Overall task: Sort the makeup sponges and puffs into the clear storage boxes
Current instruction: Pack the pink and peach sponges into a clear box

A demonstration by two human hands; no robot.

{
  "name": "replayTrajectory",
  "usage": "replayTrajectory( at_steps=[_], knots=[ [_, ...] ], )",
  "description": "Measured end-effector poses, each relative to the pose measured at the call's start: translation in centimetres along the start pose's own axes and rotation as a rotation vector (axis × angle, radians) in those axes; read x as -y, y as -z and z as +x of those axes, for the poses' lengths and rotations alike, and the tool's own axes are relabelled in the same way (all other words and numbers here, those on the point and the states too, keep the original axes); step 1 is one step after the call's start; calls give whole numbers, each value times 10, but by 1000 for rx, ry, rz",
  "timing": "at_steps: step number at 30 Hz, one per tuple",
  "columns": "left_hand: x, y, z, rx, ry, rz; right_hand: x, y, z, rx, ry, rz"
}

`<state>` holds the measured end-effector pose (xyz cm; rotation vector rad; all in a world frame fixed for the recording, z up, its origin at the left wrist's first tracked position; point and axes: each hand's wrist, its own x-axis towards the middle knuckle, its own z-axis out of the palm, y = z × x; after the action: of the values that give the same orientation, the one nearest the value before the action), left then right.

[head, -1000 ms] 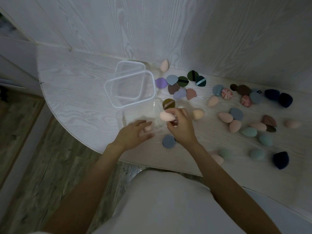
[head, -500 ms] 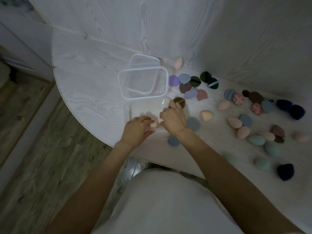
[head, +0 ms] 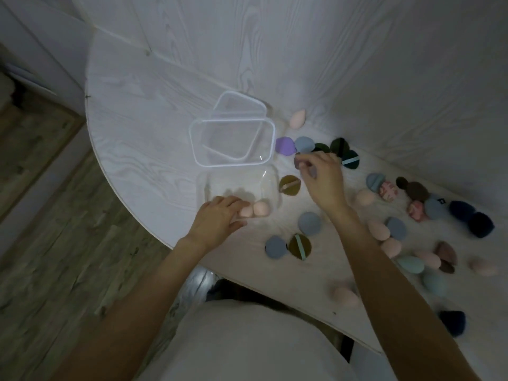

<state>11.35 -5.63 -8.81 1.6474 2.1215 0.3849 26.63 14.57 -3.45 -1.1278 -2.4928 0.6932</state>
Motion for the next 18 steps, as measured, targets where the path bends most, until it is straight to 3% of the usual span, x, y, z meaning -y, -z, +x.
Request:
replayTrajectory(
  at_steps=[3, 10, 14, 18],
  knots=[
    [-1, 2, 6, 2, 45, -26, -24, -4, 53, 41, -137, 41],
    [0, 3, 5, 8, 93, -76, -30, -39, 128, 224, -220, -78],
    [1, 5, 5, -12, 92, -79, -34, -41, 130, 82, -139, -150],
    [-1, 5, 3, -30, 107, -85, -19, -21, 83, -90, -101, 39]
  ],
)
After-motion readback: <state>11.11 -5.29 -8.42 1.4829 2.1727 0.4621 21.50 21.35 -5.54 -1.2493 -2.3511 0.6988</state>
